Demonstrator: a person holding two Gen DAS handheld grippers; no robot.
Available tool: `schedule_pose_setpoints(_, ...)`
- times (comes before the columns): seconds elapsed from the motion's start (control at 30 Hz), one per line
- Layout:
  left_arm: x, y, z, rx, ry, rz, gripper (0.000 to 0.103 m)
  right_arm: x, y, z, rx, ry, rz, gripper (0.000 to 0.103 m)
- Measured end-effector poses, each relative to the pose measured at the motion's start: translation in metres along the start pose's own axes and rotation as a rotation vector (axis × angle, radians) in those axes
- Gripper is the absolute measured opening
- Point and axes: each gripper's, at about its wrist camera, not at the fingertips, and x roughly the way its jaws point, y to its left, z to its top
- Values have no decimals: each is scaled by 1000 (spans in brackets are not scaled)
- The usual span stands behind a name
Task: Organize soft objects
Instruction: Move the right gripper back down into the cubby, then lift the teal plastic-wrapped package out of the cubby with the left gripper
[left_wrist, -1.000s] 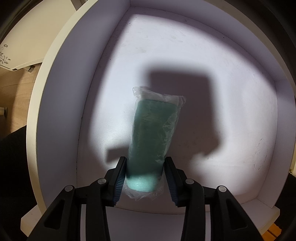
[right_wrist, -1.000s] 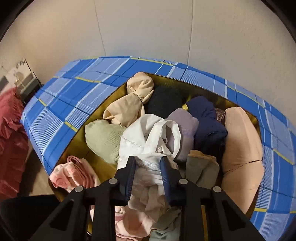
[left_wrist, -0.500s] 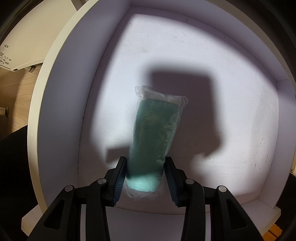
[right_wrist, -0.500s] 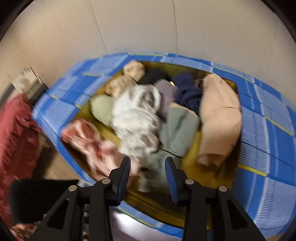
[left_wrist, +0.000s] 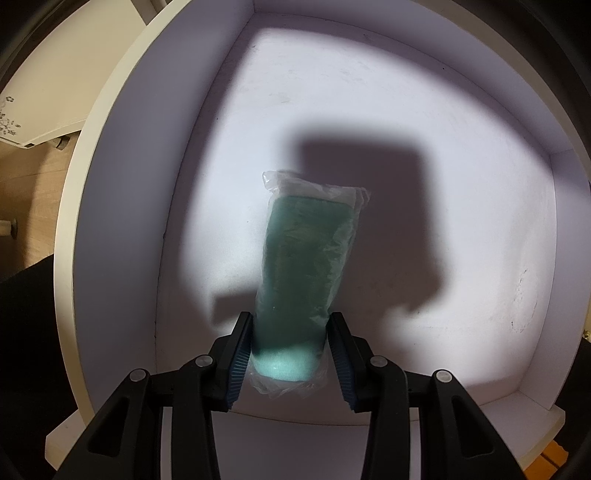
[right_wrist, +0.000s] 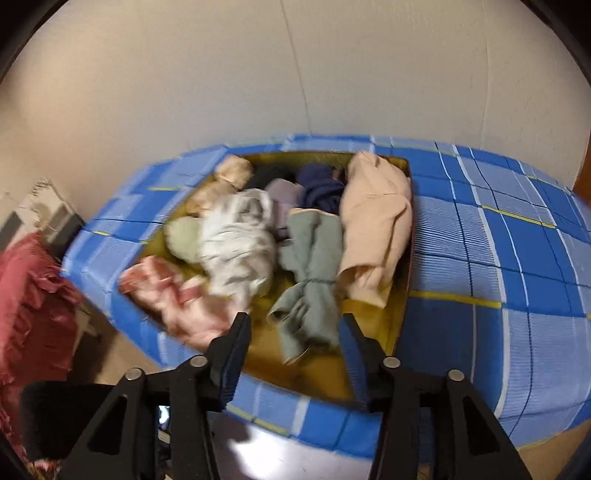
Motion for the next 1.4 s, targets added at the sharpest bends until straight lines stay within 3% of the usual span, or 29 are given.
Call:
schedule_pose_setpoints(0.2,1,-1,0,-13,-4,-15,41,-26,15,-56,-51,-79,74,68)
schedule_pose_setpoints(0.33,1,-7,-1,-23,-7,-26,41,-12,15,-89,-34,-4,42,70)
schedule_pose_setpoints(0.47,0,-14,-1,-26,-8,-32,41,26,11,-120,-32,166,-39,72)
schedule_pose_setpoints(0.63,0,-23,-2,-36,-18,-46,36,86,-3,-165,-42,467,-199,82)
schedule_pose_setpoints(0.7,0,-28,-2,-35,-23,-51,35,111,-15,-188,25,615,-190,83)
schedule_pose_setpoints(0.83,-2,-45,-5,-2,-40,-38,32,137,-30,-221,194,780,-108,86)
schedule_pose_setpoints(0.97,-3,-62,-10,14,-43,-49,31,144,-34,-232,254,816,-84,88)
schedule_pose_setpoints(1.4,-49,-114,-31,31,-89,-143,30,150,-22,-223,210,791,-102,92)
